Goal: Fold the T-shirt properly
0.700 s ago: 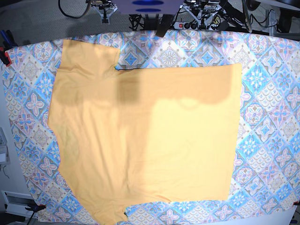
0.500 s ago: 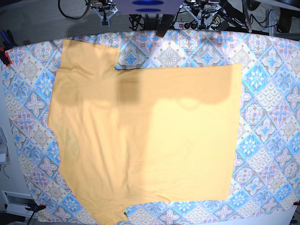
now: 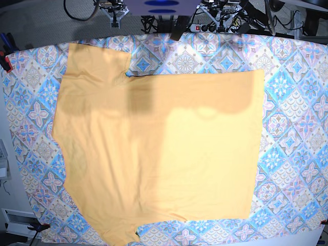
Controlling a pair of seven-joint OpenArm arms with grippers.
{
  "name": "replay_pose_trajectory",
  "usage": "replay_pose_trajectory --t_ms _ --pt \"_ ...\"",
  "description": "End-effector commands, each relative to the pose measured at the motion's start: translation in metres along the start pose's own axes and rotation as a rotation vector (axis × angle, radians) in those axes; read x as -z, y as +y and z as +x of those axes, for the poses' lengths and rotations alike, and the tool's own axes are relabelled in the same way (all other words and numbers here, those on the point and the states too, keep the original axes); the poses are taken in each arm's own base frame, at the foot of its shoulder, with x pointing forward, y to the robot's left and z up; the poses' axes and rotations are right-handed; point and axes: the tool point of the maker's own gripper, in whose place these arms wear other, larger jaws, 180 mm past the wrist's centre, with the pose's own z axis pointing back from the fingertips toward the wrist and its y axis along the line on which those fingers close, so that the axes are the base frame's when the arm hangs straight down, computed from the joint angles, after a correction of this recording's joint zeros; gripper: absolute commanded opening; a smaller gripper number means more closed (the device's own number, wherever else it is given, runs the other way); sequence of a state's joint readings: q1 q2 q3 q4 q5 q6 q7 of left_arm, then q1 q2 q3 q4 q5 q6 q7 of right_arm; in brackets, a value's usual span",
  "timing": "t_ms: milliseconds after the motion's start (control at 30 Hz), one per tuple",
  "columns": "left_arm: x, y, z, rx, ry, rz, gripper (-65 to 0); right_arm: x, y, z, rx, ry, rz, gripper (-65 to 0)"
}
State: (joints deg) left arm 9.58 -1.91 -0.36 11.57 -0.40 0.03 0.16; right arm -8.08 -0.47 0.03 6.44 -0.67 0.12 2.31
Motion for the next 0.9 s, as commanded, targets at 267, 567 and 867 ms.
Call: replay_pose_trajectory --t_ms 267,567,867 --pt "-0.003 0.007 -0.017 0.008 0.021 0.013 -64.9 -0.002 -0.002 -0.017 0.003 0.023 -0.004 -65.0" --pt "-0.007 0.019 -0.041 0.029 0.056 0.028 -65.0 -0.008 -0.032 -0.035 -0.011 0.016 -0.049 -65.0" --pt "-0.013 0.038 -0.053 0.046 0.017 0.055 -65.0 -0.018 -0.048 -0.049 -0.027 -0.010 -0.073 -65.0"
